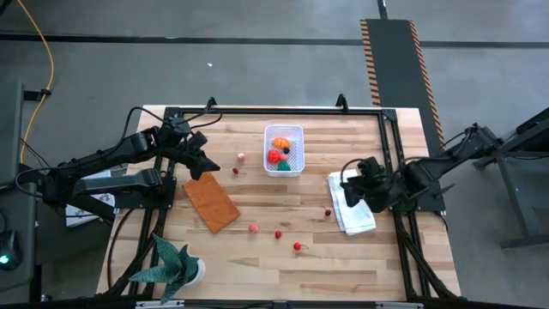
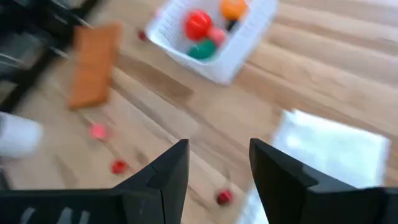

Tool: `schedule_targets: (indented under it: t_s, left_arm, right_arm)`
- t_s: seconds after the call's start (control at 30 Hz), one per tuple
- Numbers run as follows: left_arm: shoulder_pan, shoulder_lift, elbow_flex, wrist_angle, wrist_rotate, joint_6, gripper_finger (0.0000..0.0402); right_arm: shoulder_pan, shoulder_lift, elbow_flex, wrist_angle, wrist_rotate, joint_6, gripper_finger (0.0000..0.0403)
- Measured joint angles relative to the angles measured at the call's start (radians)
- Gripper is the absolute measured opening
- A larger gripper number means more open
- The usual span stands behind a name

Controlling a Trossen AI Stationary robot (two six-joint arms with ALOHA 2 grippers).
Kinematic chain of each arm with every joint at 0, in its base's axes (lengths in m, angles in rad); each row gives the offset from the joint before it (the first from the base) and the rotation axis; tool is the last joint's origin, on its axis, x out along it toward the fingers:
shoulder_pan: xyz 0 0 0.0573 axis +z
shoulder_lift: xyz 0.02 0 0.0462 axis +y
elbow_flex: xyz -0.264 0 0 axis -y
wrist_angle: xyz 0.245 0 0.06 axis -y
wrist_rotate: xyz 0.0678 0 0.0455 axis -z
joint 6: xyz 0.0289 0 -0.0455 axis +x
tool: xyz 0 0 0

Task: Pick and placing Produce into tupperware
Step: Put the red cherry into the white bin

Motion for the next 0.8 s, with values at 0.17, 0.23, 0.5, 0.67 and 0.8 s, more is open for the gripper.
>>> schedule_targets:
  t_s: [0.17,0.23,0.5,0.67,0.8]
  left_arm:
    - [0.0,0.0,0.0,0.0,-0.003,0.004,0.0003]
    - [0.0,0.0,0.0,0.0,-0.003,0.005,0.0003]
    - [0.0,0.0,0.0,0.0,-0.003,0.005,0.0003]
    - [0.0,0.0,0.0,0.0,-0.003,0.005,0.0003]
    - [0.0,0.0,0.0,0.0,-0.003,0.005,0.0003]
  right_arm:
    - [0.0,0.135,0.133,-0.199,-0.098,0.092,0.016]
    - [0.0,0.181,0.173,-0.239,-0.136,0.122,0.016]
    - [0.0,0.273,0.231,-0.268,-0.256,0.238,0.016]
    - [0.0,0.282,0.231,-0.268,-0.316,0.328,0.016]
    - [-0.004,0.282,0.231,-0.256,-0.339,0.384,0.016]
